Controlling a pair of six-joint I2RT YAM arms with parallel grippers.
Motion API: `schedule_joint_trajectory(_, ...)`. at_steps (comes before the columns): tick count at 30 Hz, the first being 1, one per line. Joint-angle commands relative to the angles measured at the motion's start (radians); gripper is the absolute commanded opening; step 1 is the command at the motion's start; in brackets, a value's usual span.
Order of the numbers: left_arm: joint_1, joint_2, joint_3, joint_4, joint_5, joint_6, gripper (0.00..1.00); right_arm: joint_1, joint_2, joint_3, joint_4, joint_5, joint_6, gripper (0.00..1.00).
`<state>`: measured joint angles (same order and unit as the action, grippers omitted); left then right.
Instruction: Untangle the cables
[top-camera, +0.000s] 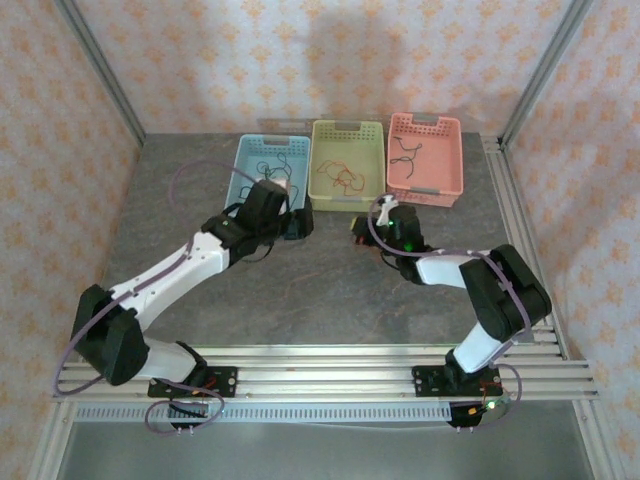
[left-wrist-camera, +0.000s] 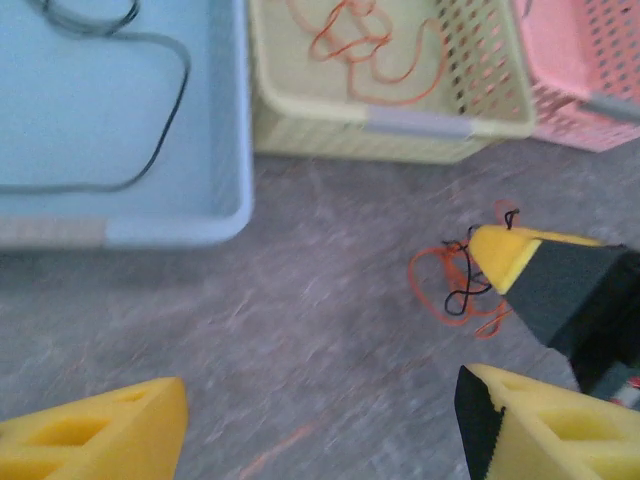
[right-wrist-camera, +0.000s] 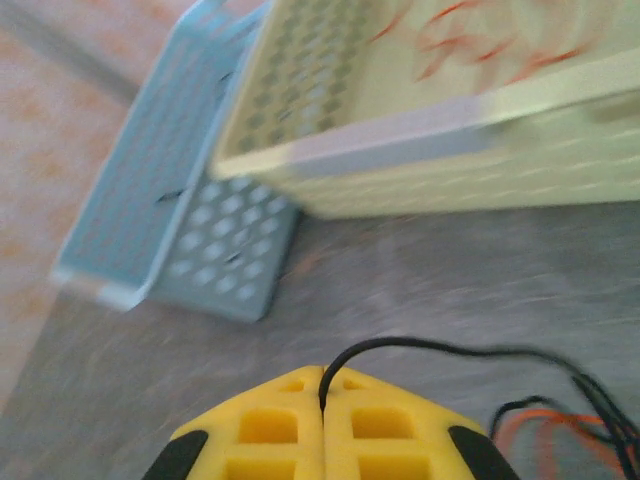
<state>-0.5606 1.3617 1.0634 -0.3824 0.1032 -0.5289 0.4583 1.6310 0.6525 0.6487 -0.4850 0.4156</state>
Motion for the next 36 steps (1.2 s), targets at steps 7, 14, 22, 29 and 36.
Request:
schedule_joint_trajectory(7, 0.008, -0.144, -0.101, -0.013, -0.099, -0.016, 0.72, 0.079, -0.015, -0.003, 0.127, -0.169, -0.069, 0.0)
schedule_joint_trajectory(14, 0.006, -0.113, -0.089, -0.019, -0.051, -0.011, 0.71, 0.054, -0.089, -0.071, 0.129, 0.013, -0.076, 0.0)
schedule_joint_trajectory(22, -0.071, 0.098, 0.051, -0.049, 0.0, 0.055, 0.7, -0.036, -0.224, -0.136, -0.066, 0.41, -0.069, 0.0)
schedule_joint_trajectory(29, -0.145, 0.372, 0.268, -0.132, 0.025, 0.108, 0.69, -0.07, -0.218, -0.149, -0.084, 0.47, -0.029, 0.0)
schedule_joint_trajectory(36, -0.16, 0.606, 0.456, -0.222, 0.068, 0.115, 0.64, -0.081, -0.214, -0.152, -0.086, 0.47, -0.018, 0.0)
